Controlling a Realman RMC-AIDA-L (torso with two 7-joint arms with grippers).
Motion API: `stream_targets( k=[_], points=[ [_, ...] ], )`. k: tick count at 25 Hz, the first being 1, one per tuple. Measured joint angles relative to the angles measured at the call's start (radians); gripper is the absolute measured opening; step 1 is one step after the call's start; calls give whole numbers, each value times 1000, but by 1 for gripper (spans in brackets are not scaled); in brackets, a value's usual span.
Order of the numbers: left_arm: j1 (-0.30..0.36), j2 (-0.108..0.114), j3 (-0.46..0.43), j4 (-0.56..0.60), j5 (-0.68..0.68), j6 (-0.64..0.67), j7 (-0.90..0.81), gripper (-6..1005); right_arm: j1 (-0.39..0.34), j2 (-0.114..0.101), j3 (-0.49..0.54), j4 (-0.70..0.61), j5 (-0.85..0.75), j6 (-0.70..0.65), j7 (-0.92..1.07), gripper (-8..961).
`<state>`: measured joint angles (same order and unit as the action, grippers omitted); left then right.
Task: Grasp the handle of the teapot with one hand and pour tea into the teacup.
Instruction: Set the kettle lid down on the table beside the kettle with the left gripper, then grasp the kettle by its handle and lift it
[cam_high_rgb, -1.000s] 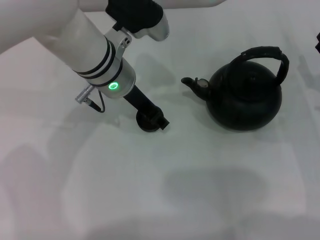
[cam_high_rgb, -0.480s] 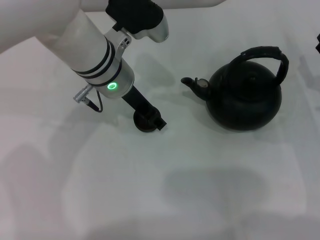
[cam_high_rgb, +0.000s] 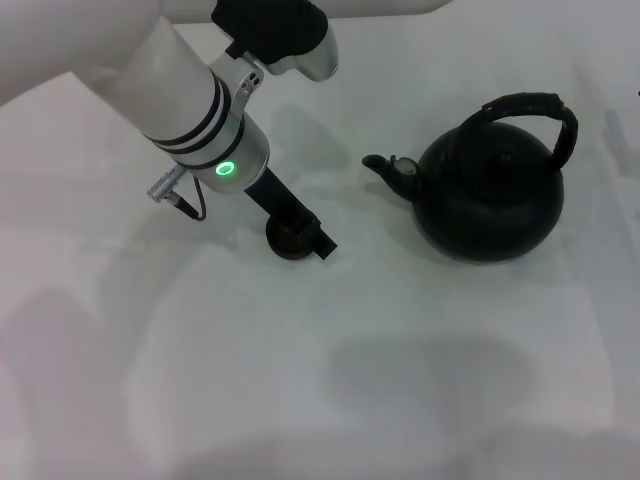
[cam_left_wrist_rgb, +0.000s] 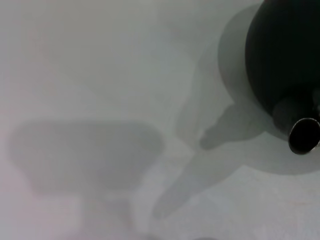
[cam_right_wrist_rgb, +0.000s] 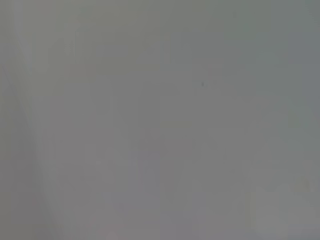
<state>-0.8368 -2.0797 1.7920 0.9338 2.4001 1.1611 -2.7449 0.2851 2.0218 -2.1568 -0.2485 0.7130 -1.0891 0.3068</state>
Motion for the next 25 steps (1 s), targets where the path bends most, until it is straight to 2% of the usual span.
stream_targets(
  k=[5, 11, 20, 25],
  points=[
    [15, 0, -9, 45, 1, -10, 0, 876, 0, 0, 0, 0, 0, 0, 0, 873],
    [114, -2, -12, 221, -9, -71, 103, 876, -1, 0, 0, 0, 0, 0, 0, 872],
    [141, -1, -15, 269, -30, -126, 132, 875, -3, 0, 0, 0, 0, 1, 0, 872],
    [218, 0, -76, 329, -100, -222, 180, 874, -5, 0, 0, 0, 0, 1, 0, 872]
  ],
)
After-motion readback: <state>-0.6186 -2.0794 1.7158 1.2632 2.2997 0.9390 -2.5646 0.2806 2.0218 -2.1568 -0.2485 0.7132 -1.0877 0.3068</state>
